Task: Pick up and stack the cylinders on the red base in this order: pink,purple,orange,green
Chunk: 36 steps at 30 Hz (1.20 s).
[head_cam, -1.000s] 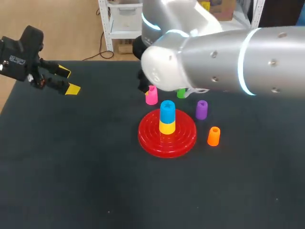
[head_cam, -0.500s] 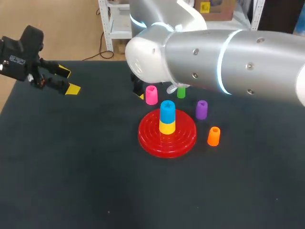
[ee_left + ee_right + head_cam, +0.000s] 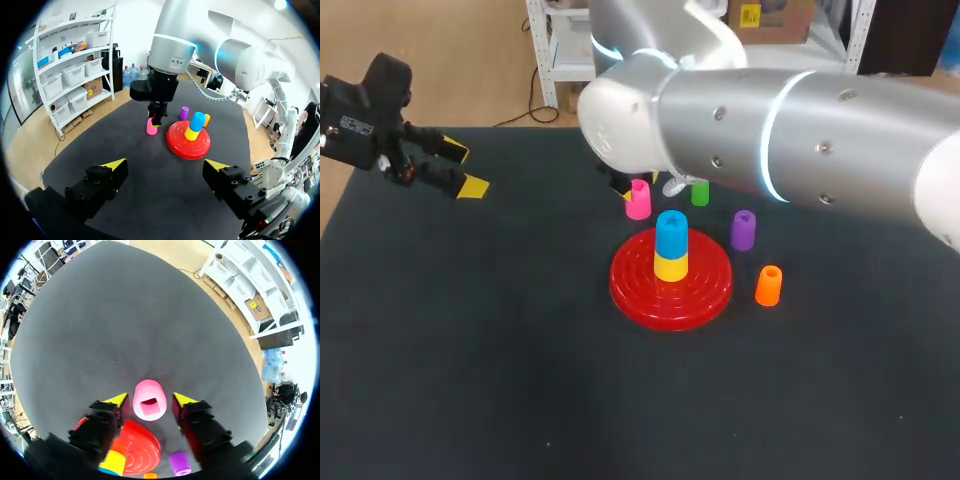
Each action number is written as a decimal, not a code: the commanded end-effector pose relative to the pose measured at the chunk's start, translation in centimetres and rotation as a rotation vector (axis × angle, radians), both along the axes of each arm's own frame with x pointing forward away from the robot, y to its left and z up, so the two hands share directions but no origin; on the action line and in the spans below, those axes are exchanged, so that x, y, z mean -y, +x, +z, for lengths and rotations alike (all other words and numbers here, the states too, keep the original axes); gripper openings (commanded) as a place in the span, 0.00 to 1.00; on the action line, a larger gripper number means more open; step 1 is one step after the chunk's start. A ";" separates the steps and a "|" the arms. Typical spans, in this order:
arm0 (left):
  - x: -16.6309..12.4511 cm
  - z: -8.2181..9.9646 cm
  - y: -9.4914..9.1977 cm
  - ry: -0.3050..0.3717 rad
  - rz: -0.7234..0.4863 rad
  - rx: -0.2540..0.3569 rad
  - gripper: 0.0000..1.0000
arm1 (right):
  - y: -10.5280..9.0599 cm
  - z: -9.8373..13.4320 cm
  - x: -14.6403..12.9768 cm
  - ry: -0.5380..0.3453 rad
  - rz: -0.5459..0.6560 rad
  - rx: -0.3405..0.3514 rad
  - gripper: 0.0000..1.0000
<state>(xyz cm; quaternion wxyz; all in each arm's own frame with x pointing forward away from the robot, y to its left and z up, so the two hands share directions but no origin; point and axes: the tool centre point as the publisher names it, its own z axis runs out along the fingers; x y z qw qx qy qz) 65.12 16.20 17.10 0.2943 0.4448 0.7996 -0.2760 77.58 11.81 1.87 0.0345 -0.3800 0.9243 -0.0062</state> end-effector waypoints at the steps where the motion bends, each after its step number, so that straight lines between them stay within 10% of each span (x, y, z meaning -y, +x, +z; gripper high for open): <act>1: -0.1 -0.1 0.1 -0.003 -0.003 0.002 1.00 | 0.2 -0.2 -0.1 -0.004 -0.008 -0.012 0.22; 4: -0.1 -0.1 0.1 -0.003 -0.003 0.002 1.00 | 0.4 -0.1 0.0 0.003 -0.015 -0.012 0.00; 18: -0.1 -0.1 0.1 -0.003 -0.003 0.002 1.00 | -0.8 7.7 2.5 0.061 -0.007 0.035 0.00; 26: -0.1 -0.1 0.1 -0.003 -0.003 0.002 1.00 | -5.1 12.8 3.9 0.103 0.074 0.063 0.00; 36: -0.1 -0.1 0.1 -0.003 -0.003 0.002 1.00 | -11.0 12.8 5.6 0.079 0.161 0.033 0.00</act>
